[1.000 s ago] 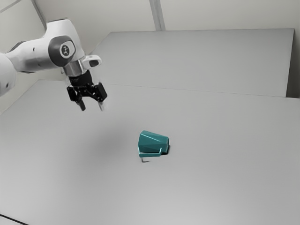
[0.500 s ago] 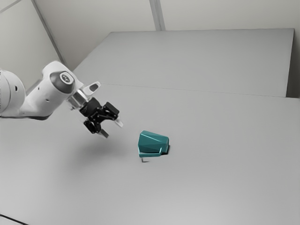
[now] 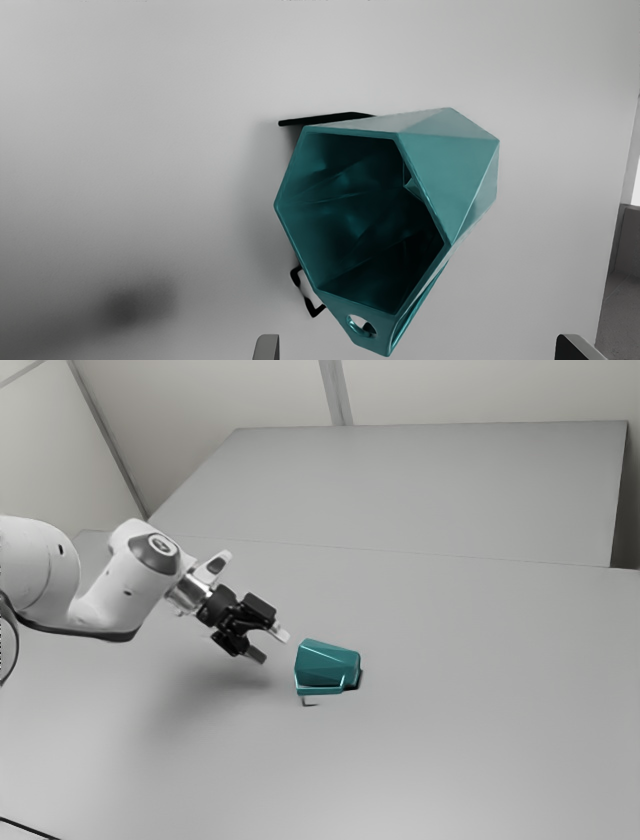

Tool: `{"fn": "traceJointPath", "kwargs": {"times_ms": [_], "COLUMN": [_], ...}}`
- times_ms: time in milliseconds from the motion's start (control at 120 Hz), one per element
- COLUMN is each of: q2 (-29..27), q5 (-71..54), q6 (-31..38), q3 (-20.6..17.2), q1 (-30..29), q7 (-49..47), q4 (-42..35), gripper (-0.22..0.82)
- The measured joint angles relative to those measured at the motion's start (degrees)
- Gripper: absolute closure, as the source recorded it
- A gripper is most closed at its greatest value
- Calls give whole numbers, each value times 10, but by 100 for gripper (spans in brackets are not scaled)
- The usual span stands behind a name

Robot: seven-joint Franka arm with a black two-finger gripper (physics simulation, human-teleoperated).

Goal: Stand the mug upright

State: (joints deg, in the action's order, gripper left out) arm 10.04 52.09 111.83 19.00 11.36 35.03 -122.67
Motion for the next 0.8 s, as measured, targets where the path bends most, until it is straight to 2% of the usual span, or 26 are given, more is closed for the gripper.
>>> {"fn": "traceJointPath", "kwargs": {"times_ms": [800], "q2": [37], "q5": [102], "q6": [21], "q3": [-6], "q1": [32], "q7": [147], "q4": [-2], "gripper": [0]}}
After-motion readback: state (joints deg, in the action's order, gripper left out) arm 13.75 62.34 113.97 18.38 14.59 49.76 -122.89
